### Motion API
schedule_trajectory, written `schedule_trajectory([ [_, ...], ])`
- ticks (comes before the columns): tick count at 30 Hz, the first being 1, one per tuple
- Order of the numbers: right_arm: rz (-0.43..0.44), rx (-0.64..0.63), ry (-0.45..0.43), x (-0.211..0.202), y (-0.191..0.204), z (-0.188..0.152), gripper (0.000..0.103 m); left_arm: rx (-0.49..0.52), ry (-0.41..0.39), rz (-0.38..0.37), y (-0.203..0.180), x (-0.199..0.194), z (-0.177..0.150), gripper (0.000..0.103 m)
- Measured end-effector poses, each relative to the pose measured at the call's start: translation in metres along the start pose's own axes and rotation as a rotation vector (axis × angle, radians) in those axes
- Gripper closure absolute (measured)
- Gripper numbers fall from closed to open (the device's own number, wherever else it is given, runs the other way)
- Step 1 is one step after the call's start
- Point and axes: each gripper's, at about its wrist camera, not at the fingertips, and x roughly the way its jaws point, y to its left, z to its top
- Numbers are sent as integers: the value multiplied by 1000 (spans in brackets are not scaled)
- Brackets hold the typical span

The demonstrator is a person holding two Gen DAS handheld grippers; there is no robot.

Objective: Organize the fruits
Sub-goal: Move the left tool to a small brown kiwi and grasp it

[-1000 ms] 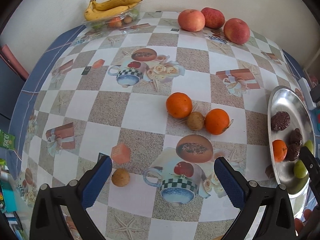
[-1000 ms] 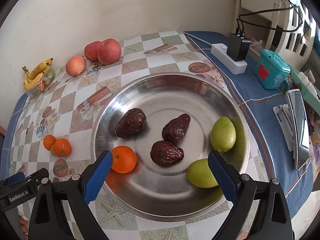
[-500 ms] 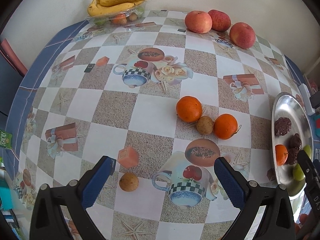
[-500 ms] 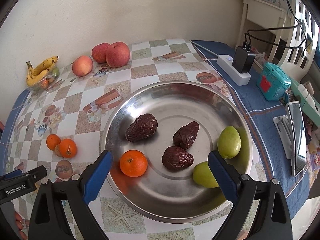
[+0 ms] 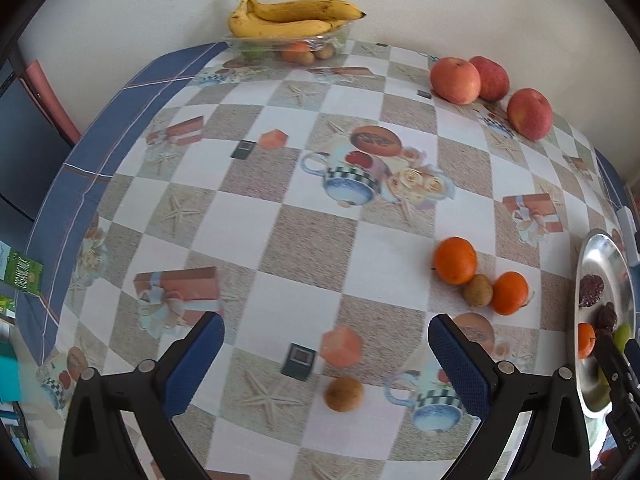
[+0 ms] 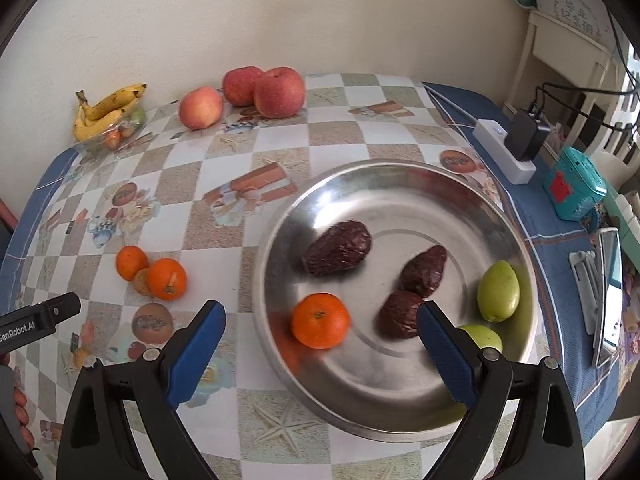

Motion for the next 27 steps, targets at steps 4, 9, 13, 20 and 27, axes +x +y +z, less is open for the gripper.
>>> schedule_trajectory([
  [4,66,-17,-4,-4,18,2,7,-79,16,-25,28,4,4,0],
  [9,127,-51,-5,-9,43,3,7,-198,26,-49,63,8,5,0],
  [13,181,-81,0,-11,62,3,7,-263,20,-45,83,9,3,0],
  [20,259,-91,1,-14,80,4,7,-209,76,-126,74,17,-5,0],
  [27,243,-149,-5,-6,93,6,21,-165,199,-241,47,29,-20,4],
])
